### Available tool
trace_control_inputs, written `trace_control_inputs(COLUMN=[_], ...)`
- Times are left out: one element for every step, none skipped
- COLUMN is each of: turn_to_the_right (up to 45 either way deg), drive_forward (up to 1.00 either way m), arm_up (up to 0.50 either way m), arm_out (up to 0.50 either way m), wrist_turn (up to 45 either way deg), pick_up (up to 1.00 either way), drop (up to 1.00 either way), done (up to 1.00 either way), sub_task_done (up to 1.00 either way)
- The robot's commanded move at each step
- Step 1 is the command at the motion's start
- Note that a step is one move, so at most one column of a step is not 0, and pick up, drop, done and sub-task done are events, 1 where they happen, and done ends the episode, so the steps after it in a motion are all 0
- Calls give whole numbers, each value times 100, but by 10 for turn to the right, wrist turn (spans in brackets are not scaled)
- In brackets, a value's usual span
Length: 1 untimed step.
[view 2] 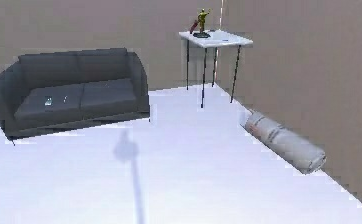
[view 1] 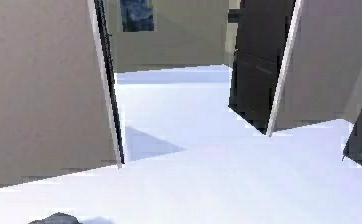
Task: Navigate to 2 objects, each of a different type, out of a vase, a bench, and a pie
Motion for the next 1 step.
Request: trace_control_inputs(turn_to_the_right=[30], drive_forward=[0], arm_up=[0], arm_out=[0], wrist_turn=[0], pick_up=[0], drop=[0], done=[0], sub_task_done=[0])
